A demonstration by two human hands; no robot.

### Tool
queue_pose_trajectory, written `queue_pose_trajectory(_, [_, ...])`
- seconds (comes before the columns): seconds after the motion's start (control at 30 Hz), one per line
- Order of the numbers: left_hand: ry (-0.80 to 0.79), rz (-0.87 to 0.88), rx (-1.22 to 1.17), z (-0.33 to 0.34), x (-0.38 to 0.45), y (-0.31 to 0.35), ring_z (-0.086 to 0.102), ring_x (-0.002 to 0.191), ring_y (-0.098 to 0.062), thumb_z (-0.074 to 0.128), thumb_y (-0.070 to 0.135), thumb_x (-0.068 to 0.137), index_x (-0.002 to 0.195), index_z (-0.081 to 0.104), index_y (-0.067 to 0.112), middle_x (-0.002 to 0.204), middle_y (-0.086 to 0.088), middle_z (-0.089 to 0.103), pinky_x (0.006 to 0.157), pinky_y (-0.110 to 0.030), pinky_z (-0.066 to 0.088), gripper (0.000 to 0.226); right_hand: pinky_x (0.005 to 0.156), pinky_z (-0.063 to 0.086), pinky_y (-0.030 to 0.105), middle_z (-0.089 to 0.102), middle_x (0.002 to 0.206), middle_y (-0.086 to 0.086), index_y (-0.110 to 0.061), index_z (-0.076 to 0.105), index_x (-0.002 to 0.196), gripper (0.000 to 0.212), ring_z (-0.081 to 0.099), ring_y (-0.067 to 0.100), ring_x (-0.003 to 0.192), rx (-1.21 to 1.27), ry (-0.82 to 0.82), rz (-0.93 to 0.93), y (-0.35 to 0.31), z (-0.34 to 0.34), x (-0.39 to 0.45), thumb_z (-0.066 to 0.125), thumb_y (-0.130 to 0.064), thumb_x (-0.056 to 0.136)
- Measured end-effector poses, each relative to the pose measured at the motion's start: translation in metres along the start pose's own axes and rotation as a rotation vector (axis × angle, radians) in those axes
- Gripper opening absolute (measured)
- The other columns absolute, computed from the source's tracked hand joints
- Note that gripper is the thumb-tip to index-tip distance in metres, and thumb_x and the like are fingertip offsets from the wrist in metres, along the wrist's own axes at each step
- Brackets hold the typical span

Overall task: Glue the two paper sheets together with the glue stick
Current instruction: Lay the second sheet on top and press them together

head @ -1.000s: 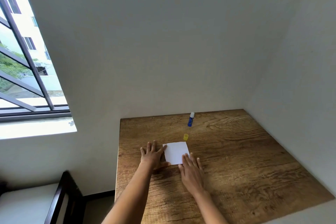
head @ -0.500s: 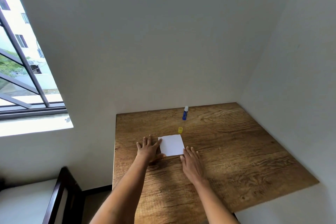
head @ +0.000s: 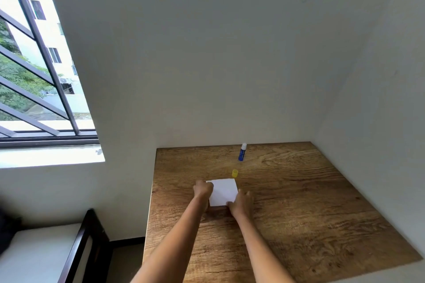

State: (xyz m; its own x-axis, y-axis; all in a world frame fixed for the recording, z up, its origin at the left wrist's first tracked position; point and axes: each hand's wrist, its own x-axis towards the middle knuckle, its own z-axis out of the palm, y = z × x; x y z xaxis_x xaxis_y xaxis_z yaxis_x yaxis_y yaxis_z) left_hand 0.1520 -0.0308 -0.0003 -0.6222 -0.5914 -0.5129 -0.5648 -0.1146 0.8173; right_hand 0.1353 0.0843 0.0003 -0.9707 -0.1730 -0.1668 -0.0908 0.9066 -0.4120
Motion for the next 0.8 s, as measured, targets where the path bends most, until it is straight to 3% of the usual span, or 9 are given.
queue_pose_trajectory(0.13, [0.019,-0.082,-0.065,0.01,0.003,0.0,0.047,0.12,-0.037,0.046,0.013,0.09,0.133,0.039,0.004,0.136,-0.02,0.041,0.096,-0.047,0.05,0.045,0.101,0.04,0.031,0.041,0.142,0.014,-0.009,0.044,0.133,0.056,0.037,0.027,0.132,0.091,-0.028,0.062,-0.001,-0.002,0.005,0.066,-0.025,0.085])
queue_pose_trajectory(0.23, [-0.015,-0.123,-0.172,0.008,0.003,0.002,0.049,0.119,-0.036,0.048,0.011,0.09,0.129,0.043,0.005,0.133,-0.021,0.046,0.085,-0.042,0.053,0.04,0.101,0.041,0.032,0.044,0.139,0.013,-0.01,0.046,0.131,0.057,0.041,0.026,0.129,0.124,-0.031,0.077,0.0,0.0,0.006,0.069,-0.026,0.082])
queue_pose_trajectory(0.43, [-0.085,-0.082,-0.049,0.0,0.001,-0.002,0.053,0.093,-0.026,0.052,0.009,0.088,0.125,0.043,0.004,0.102,-0.014,0.053,0.063,-0.03,0.046,0.038,0.099,0.043,0.032,0.053,0.132,0.012,-0.007,0.057,0.122,0.042,0.05,0.025,0.122,0.327,-0.102,0.144,-0.001,0.003,0.012,0.068,-0.016,0.082])
queue_pose_trajectory(0.53, [-0.089,-0.039,0.066,0.0,0.002,-0.007,0.049,0.117,-0.032,0.051,0.01,0.088,0.136,0.034,0.007,0.131,-0.016,0.045,0.084,-0.036,0.052,0.051,0.1,0.042,0.033,0.041,0.138,0.012,-0.011,0.049,0.128,0.054,0.041,0.026,0.127,0.167,-0.016,0.199,-0.008,0.004,0.007,0.07,-0.026,0.08])
queue_pose_trajectory(0.67, [-0.09,0.03,0.317,0.001,0.001,-0.012,0.031,0.136,-0.034,0.047,0.004,0.09,0.147,0.017,0.008,0.151,-0.016,0.022,0.109,-0.041,0.038,0.064,0.099,0.043,0.03,0.038,0.14,0.014,-0.009,0.039,0.132,0.063,0.041,0.025,0.127,0.091,0.106,0.202,-0.014,0.007,-0.003,0.071,-0.026,0.08])
queue_pose_trajectory(0.8, [-0.12,0.134,0.563,0.002,-0.003,-0.017,0.033,0.137,-0.033,0.046,0.003,0.09,0.15,0.009,0.017,0.153,-0.016,0.013,0.11,-0.038,0.034,0.071,0.095,0.047,0.034,0.041,0.14,0.018,-0.004,0.038,0.135,0.061,0.046,0.029,0.126,0.25,0.057,0.268,-0.016,0.005,0.006,0.068,-0.017,0.083])
